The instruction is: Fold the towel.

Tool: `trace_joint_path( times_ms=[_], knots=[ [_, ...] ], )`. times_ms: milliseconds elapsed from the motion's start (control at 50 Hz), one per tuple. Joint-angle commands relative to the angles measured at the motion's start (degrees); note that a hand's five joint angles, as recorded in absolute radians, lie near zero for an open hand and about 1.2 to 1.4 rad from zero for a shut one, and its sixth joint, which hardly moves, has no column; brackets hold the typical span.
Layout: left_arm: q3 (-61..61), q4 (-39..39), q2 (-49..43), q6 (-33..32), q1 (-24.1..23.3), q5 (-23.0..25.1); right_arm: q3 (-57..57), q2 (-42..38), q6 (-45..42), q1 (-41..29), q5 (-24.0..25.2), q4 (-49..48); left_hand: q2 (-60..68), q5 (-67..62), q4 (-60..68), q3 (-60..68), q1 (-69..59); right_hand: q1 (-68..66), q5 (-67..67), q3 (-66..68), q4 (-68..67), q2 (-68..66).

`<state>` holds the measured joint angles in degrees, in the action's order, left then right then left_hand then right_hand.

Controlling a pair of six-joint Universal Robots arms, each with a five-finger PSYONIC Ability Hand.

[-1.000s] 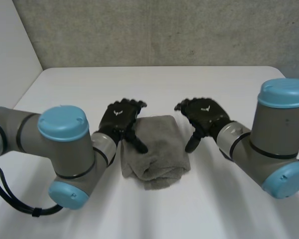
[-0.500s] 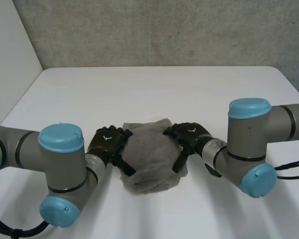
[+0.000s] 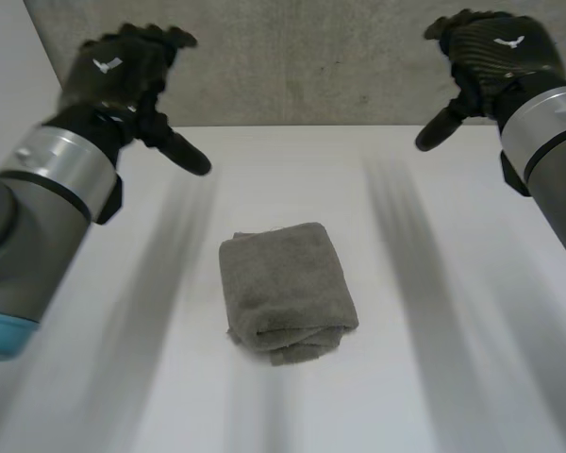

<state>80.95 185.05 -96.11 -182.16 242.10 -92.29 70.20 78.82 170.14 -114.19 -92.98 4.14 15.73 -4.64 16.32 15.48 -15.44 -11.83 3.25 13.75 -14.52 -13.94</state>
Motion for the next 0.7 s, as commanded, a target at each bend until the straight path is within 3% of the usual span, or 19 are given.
trace_joint_path(
  times_ms=[20,560,700],
  knots=[
    [-4.0,-8.1,0.8,4.8,2.0,-0.1,-0.3,-0.2,0.2,0.1,-2.7,1.6,-2.0,0.9,-2.6,-1.7,1.7,1.8,-3.3,-3.8,4.5,3.9],
    [-4.0,-10.2,0.0,4.9,3.2,-1.9,-0.7,-0.8,0.1,-0.1,-2.4,3.3,-2.5,1.4,-3.1,-2.2,2.2,1.8,-3.3,-3.8,4.5,3.9],
    [-2.5,-6.6,-2.6,4.7,3.1,-3.2,0.1,-1.4,0.3,-0.9,-0.4,3.1,-2.7,1.6,-3.2,-2.4,2.4,1.8,-3.3,-3.8,4.5,3.9]
  ],
)
